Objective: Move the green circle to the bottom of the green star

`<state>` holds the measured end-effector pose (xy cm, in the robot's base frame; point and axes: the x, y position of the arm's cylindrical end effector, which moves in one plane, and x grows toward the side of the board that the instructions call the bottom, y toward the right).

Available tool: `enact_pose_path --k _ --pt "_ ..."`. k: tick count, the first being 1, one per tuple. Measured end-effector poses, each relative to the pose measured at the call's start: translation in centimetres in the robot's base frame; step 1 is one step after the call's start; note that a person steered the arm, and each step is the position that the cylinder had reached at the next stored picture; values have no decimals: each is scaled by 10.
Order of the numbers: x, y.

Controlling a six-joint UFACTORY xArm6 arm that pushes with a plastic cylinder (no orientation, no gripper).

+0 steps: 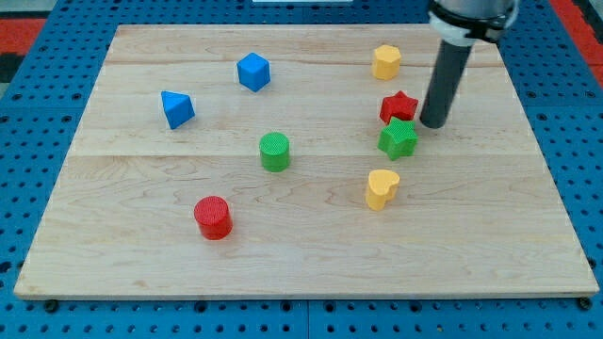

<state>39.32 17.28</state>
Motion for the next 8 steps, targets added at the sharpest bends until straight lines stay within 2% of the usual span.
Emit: enact_pose_path --k 1,2,3,5,6,8 --pt "1 22" --pt "74 51" --pt "97 -5" --pt "93 -168" --pt "85 -215" --pt "49 -252"
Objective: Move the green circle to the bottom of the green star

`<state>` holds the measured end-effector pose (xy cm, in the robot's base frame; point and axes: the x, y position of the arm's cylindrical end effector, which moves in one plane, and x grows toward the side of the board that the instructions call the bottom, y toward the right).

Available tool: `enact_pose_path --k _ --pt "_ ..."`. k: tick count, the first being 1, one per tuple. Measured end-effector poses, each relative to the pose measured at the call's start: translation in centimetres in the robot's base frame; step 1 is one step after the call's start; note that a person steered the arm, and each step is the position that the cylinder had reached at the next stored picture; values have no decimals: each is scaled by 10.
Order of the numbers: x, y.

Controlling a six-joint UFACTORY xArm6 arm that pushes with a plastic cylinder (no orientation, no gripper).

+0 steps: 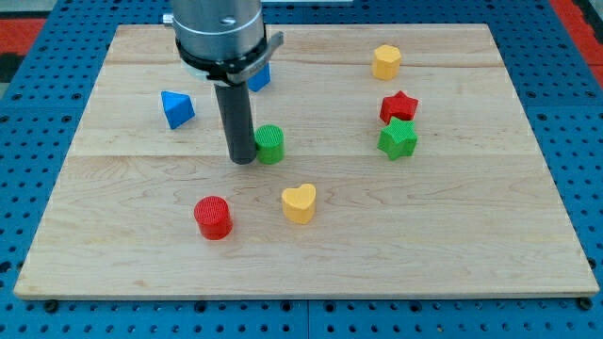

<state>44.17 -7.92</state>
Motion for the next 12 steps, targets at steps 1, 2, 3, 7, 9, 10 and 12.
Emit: enact_pose_path --k 1,2,3,7,9,10,12 --pt "-8 2" --pt "-22 4" --pt "-15 35" --pt "37 152" --pt "35 154" --pt "35 155" --pt "38 156"
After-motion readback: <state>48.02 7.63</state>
